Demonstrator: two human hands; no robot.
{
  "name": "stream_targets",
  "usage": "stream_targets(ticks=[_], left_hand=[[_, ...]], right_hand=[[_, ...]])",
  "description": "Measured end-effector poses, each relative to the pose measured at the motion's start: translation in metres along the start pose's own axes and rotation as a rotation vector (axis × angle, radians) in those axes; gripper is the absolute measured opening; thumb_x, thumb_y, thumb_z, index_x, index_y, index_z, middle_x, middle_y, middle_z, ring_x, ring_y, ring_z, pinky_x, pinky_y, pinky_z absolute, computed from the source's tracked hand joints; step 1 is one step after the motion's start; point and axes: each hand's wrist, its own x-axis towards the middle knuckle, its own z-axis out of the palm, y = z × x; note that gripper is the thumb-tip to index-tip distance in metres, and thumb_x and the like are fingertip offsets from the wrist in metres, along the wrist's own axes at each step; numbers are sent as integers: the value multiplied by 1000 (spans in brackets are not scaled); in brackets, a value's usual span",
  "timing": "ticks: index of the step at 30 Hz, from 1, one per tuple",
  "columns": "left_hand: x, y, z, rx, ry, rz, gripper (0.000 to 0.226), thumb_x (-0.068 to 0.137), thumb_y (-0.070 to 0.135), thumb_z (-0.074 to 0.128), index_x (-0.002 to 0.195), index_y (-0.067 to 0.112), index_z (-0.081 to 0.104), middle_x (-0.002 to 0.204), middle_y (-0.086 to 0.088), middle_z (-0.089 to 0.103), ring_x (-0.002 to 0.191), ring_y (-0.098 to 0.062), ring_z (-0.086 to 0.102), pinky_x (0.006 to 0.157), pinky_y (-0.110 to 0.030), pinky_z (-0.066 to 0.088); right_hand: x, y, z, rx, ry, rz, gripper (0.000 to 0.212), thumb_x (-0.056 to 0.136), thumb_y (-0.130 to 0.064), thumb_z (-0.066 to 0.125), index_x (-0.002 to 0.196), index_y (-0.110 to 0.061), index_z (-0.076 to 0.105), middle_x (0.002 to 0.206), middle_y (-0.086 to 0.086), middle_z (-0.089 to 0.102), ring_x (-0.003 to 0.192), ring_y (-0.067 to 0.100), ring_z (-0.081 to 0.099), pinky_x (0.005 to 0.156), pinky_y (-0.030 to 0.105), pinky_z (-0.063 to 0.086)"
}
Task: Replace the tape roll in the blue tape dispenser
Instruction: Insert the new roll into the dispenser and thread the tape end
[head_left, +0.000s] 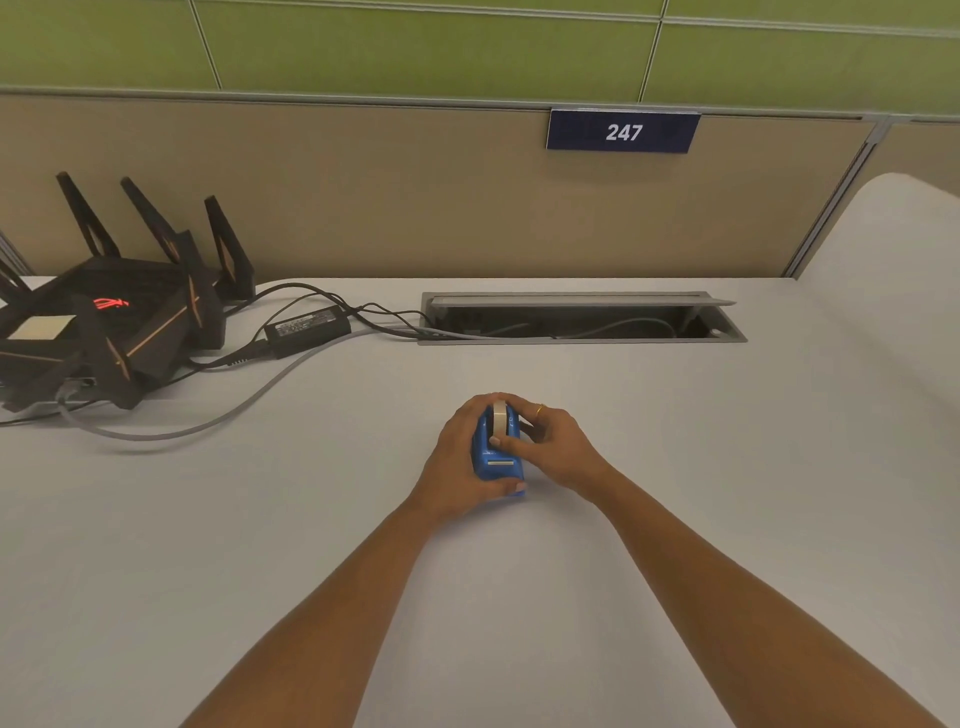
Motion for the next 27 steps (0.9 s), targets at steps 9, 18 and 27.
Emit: stream_targets(ticks=[9, 18, 27], left_hand=[[1, -1, 0, -18, 9, 7, 92, 66, 9, 78, 139, 8, 22, 146, -9, 31, 133, -25, 34, 110, -46, 35], [1, -1, 0, 1, 3, 12, 92, 67, 10, 78, 139, 8, 21, 147, -10, 29, 133, -25, 34, 110, -47, 35], [1, 3, 1, 24, -2, -1, 90, 69, 10, 75, 139, 7, 18, 148, -10, 26, 135, -25, 31, 112, -44, 31]], right_hand=[[-1, -6, 2, 57, 28, 16, 45, 87, -28, 56, 129, -16, 49, 126, 3, 58, 112, 16, 55, 91, 18, 43], [-2, -8, 0, 47, 29, 16, 44, 84, -26, 60, 126, -14, 52, 116, 0, 61, 102, 10, 55, 88, 19, 44], [-3, -10, -3, 39, -20, 37, 51, 83, -19, 63, 131, -10, 47, 133, 7, 54, 120, 21, 51, 103, 30, 39]])
